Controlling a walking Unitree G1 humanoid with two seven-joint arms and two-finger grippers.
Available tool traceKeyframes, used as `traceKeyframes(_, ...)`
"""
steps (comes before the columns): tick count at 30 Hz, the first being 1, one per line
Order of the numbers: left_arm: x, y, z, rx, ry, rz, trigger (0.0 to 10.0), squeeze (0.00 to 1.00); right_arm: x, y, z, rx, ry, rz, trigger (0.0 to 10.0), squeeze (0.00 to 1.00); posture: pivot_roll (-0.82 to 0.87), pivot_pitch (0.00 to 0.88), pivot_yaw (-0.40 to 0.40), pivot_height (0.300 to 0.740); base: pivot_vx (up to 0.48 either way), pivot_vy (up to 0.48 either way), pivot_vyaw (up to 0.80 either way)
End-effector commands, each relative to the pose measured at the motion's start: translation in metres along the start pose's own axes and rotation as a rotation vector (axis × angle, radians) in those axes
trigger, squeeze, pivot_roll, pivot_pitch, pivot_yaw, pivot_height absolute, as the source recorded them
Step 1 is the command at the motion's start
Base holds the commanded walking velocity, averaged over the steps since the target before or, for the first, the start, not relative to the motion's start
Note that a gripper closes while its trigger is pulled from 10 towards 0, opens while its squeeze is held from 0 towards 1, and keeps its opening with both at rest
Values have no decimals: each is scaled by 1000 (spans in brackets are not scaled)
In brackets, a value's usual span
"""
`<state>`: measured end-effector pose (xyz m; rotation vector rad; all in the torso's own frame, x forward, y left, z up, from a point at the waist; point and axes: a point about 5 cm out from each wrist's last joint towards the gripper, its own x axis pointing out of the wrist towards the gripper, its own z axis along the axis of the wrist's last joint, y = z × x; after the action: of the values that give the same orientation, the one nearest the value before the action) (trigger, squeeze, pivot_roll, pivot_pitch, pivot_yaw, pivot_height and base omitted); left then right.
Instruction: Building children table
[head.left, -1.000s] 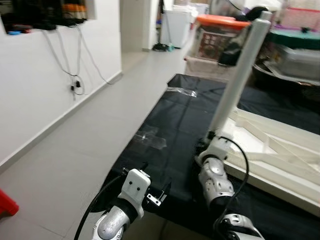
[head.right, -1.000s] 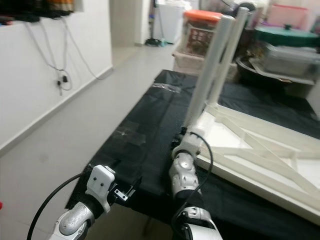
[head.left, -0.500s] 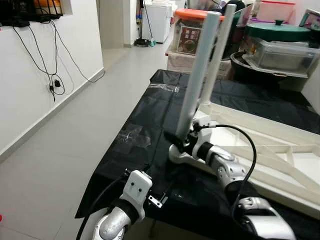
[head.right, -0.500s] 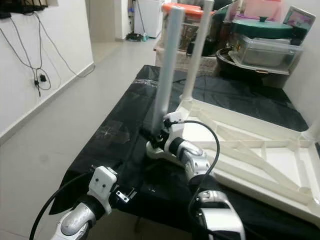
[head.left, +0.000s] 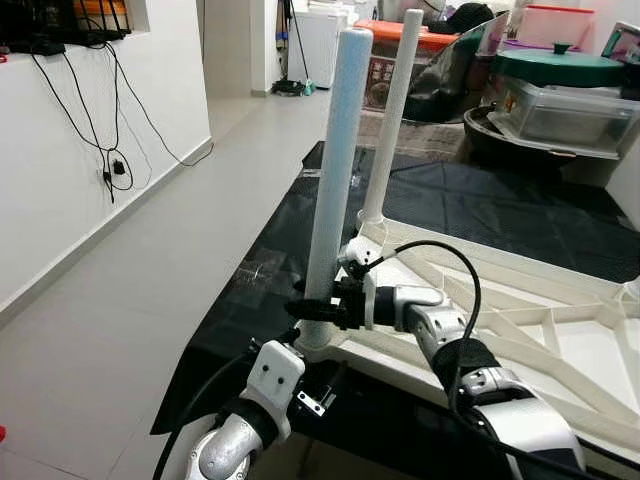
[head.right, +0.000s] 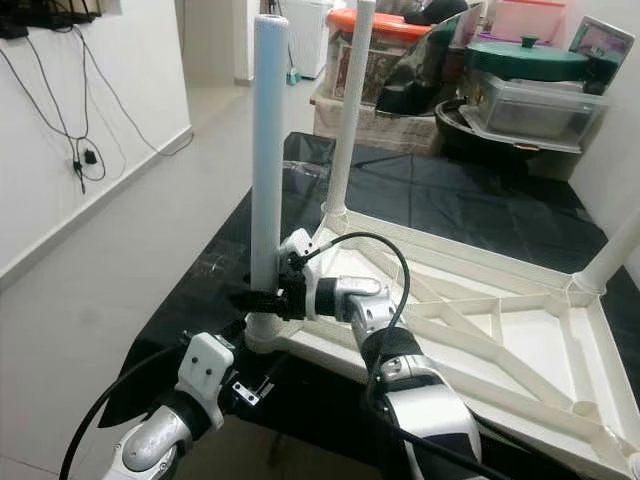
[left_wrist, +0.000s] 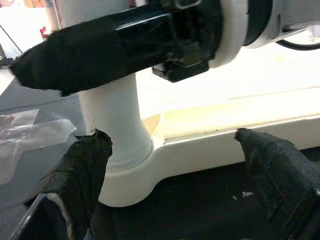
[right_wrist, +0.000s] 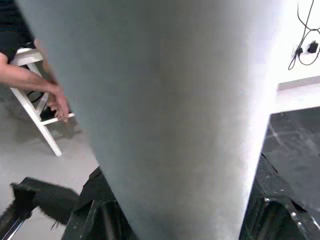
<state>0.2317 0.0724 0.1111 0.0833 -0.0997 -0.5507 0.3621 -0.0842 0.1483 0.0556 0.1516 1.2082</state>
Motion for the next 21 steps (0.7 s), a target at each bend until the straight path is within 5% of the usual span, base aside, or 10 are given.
traceKeyframes(1, -1, -1, 1, -2, -4, -1, 10000, 0, 1, -1, -4, 63, -67, -61, 0, 0, 164, 0, -94, 740, 0, 0, 0)
traceKeyframes(4, -1, -1, 1, -3, -4, -1, 10000, 0, -1, -4, -6, 65, -90, -135, 0, 0, 164, 0, -94, 740, 0, 0, 0)
traceKeyframes(7, -1, 0, 1, -5, -3, -3, 10000, 0, -37, -37, -26, 141, -76, -836, 0, 0, 148, 0, -82, 740, 0, 0, 0)
traceKeyframes(8, -1, 0, 1, -5, -3, -3, 10000, 0, -37, -37, -26, 141, -76, -836, 0, 0, 148, 0, -82, 740, 0, 0, 0)
traceKeyframes(9, -1, 0, 1, -6, -2, -4, 10000, 0, -64, -49, -33, 155, -51, -1190, 0, 0, 148, 0, -82, 740, 0, 0, 0)
traceKeyframes(14, -1, 0, 1, -6, -2, -4, 10000, 0, -68, -50, -34, 156, -50, -1240, 0, 0, 148, 0, -82, 740, 0, 0, 0)
traceKeyframes(15, -1, 0, 0, -7, -2, -4, 10000, 0, -92, -44, -43, 200, -64, -1575, 0, 0, 146, 0, -79, 740, 0, 0, 0)
traceKeyframes(19, -1, 0, 0, -7, -1, -5, 10000, 0, -99, -40, -47, 228, -66, -1677, 0, 0, 146, 0, -79, 740, 0, 0, 0)
traceKeyframes(20, -1, 0, 0, -8, -1, -4, 10000, 0, -88, -37, -44, 255, -111, -1639, 7725, 0, 146, 0, -83, 740, 0, 0, 0)
traceKeyframes(21, -1, 0, 0, -8, -1, -5, 10000, 0, -73, -36, -39, 263, -150, -1546, 10000, 0, 146, 0, -83, 740, 0, 0, 0)
